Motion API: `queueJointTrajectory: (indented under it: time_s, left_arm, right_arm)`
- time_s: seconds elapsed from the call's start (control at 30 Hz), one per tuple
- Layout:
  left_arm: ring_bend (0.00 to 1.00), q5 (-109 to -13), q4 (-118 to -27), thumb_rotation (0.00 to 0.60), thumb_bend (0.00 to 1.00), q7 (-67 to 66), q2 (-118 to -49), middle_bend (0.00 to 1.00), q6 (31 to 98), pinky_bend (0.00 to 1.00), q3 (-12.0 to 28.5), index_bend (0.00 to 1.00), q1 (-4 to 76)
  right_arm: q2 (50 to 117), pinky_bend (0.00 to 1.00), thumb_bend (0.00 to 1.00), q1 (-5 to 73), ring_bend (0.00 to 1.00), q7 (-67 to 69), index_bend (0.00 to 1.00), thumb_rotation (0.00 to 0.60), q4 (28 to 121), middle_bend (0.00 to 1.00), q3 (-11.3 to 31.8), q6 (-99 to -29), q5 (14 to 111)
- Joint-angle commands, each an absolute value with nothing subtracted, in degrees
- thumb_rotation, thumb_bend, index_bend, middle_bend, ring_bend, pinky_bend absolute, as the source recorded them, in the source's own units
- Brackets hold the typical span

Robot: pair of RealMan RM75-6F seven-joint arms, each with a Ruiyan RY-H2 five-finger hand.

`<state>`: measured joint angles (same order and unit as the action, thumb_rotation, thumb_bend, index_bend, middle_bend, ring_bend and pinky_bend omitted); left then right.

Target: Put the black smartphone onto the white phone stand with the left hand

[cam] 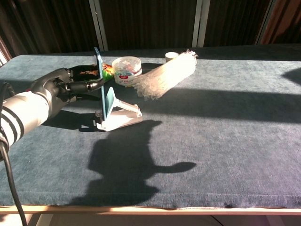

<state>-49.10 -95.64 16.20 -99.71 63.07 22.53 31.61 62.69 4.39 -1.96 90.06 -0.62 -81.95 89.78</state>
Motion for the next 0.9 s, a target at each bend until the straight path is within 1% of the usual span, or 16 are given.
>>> queueJointTrajectory:
  time_s: [0.03,0.7,0.77,0.9]
  left_arm:
    - [0.74,-49.0,-95.1,0.6,0.44,16.2,-100.1,1.0,62.9,0.32,22.7,0.94,31.6]
    - [0.74,-50.6,-90.5,0.6,0.44,17.8,-102.9,1.0,61.9,0.32,22.3,0.93,30.4]
    - [0.73,-50.6,-90.3,0.6,0.44,17.8,-103.0,1.0,61.7,0.31,22.4,0.91,30.4]
    - [0.67,-50.9,-90.0,0.6,0.44,18.2,-103.1,0.99,61.2,0.28,22.6,0.8,30.3]
  right_arm:
    - [62.7,0.0,0.11,4.4,0.0,-1.9,0.0,0.6,90.0,0.0,-0.6,-81.9,89.8]
    - [62.6,0.0,0.11,4.4,0.0,-1.8,0.0,0.6,90.1,0.0,-0.5,-81.9,89.6]
    - [62.6,0.0,0.11,4.4,0.0,-1.7,0.0,0.6,90.1,0.0,-0.5,-81.9,89.6]
    - [62.5,0.0,0.11,4.4,0.0,-1.6,0.0,0.6,90.0,0.0,-0.5,-81.9,89.6]
